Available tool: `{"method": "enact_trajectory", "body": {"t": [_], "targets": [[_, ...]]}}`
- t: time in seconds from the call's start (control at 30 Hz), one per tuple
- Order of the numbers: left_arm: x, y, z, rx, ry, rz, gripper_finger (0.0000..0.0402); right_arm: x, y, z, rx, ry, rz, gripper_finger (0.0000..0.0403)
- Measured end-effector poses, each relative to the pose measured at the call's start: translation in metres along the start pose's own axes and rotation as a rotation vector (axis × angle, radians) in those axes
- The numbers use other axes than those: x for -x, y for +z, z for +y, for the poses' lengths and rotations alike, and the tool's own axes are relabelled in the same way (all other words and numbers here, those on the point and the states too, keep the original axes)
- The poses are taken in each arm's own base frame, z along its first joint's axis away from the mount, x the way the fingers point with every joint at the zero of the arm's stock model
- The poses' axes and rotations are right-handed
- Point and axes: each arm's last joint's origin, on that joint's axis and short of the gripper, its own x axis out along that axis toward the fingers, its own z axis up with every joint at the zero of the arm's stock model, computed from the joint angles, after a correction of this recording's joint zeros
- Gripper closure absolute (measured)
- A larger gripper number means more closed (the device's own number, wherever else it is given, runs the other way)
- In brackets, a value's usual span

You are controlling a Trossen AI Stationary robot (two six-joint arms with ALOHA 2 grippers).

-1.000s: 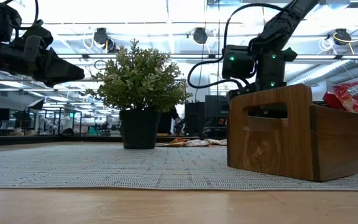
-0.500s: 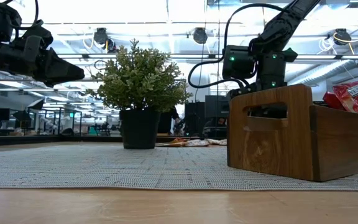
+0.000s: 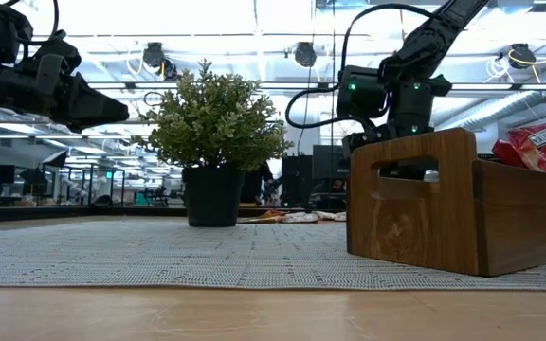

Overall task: Pick & Place Tea
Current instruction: Put the strawberry tea sachet into the brown organizer

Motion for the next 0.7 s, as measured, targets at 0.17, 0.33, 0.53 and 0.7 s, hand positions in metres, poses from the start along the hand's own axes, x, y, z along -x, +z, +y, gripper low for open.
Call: {"method": "enact_trajectory", "body": {"t": [0.17, 0.33, 0.53, 0.7], "targets": [[0.0, 0.0, 0.0, 0.0, 0.0, 0.0, 0.0254, 0.015, 0.003, 0.003, 0.023, -0.131, -0.027, 0.0397], [0.0, 0.0, 0.0, 0.0, 0.0, 0.0, 0.0254, 0.056, 0.005, 0.026, 0.071, -0.281, -0.132, 0.0399], [0.0, 0.0, 0.0, 0.0, 0.0, 0.0, 0.0254, 0.111, -0.016, 0.085, 0.139, -0.355, -0.248, 0.0401], [0.0, 0.0, 0.0, 0.0, 0.0, 0.0, 0.0254, 0.134, -0.044, 0.137, 0.193, -0.423, -0.335, 0.0402]]}}
